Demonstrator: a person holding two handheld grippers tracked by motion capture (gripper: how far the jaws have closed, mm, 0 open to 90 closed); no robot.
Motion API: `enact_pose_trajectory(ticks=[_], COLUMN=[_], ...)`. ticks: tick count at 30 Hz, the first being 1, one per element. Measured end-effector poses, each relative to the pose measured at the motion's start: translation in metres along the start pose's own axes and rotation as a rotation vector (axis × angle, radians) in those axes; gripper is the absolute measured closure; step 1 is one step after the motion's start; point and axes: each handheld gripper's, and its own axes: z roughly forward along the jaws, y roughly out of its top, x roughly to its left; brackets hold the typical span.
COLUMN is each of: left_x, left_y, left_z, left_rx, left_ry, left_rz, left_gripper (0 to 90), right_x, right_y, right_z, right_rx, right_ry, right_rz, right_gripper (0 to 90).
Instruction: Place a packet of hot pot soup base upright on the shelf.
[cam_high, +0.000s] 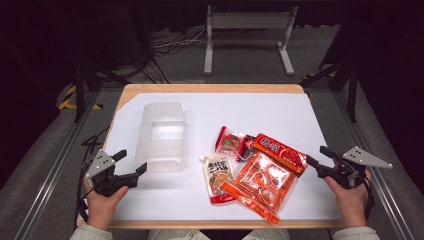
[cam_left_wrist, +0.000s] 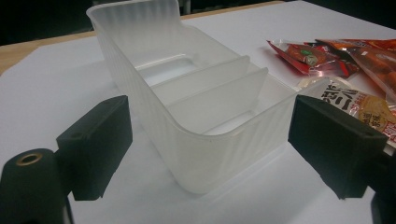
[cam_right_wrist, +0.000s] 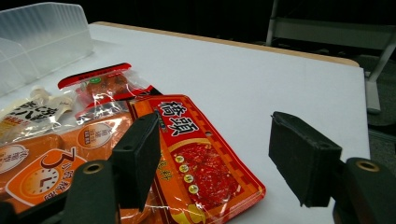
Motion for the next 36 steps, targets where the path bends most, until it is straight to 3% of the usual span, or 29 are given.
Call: enact_pose_trajectory(ticks=[8,16,21,31,36], left_x=[0.000,0.000,-0.001,-0.001,-0.001], left_y=[0.000,-0.001,-0.001,-0.002,-0.003], left_z=[0.001,0.002,0.002,0.003,0.003], left_rx=[-0.001,0.006,0.004,0.013,0.011], left_ry=[-0.006,-0.010,-0.009,-0.010,-0.008], left_rz=[0.000,-0.002,-0.001,0.001,0.000], left_gripper=[14.2,14.1,14.2,14.1,14.2], right_x=[0.000,0.000,-0.002,-0.015,-0.018], right_y=[0.003,0.012,0.013,0.010,0.004], right_z=[0.000,0.006,0.014,0.031,0.042], right_rx=[-0.005,-0.010,0.010,0.046,0.096], right_ry=[0.001,0.021,0.052,0.058,0.074], right_rz=[0.006,0.008,0.009,0.042,0.066], right_gripper=[33.4,24.9,23.7,23.6,25.6])
